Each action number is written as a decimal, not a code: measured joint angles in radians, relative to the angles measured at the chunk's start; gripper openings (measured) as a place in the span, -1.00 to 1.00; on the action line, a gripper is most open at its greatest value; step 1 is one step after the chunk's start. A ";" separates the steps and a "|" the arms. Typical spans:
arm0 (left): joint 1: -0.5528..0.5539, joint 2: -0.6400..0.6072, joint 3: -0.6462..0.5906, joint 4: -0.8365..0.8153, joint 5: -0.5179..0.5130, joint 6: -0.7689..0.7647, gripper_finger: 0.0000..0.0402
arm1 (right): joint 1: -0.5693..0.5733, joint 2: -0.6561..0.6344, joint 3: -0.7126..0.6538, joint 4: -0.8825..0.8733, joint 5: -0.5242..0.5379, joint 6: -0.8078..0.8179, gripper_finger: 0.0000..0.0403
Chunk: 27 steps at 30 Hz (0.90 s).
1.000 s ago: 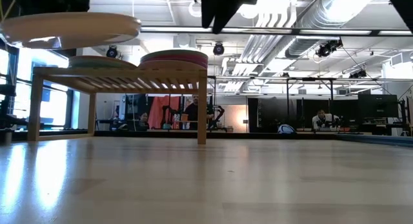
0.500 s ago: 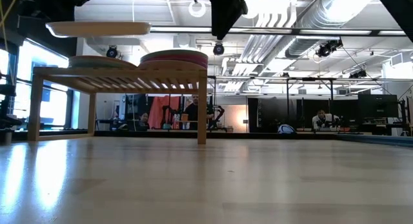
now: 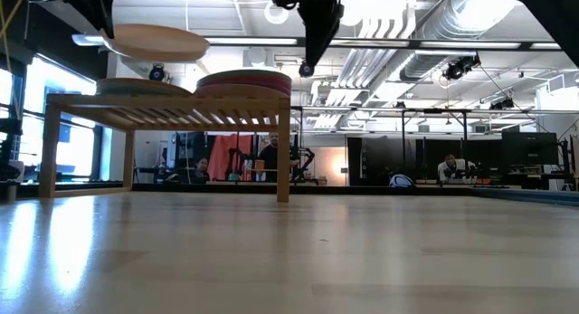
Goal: Place and stack plates onto a shelf
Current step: Stack the light orange plate on top of the brown plate on the shelf
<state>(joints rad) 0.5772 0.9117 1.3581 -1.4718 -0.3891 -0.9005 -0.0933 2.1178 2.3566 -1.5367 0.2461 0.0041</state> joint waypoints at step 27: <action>0.386 0.144 0.047 -0.010 0.120 0.215 -0.99 | -0.058 0.001 0.000 0.000 -0.061 0.017 -0.33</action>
<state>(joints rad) 0.9635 1.0557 1.4048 -1.4817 -0.2689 -0.6854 -0.1516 2.1185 2.3562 -1.5368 0.1852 0.0213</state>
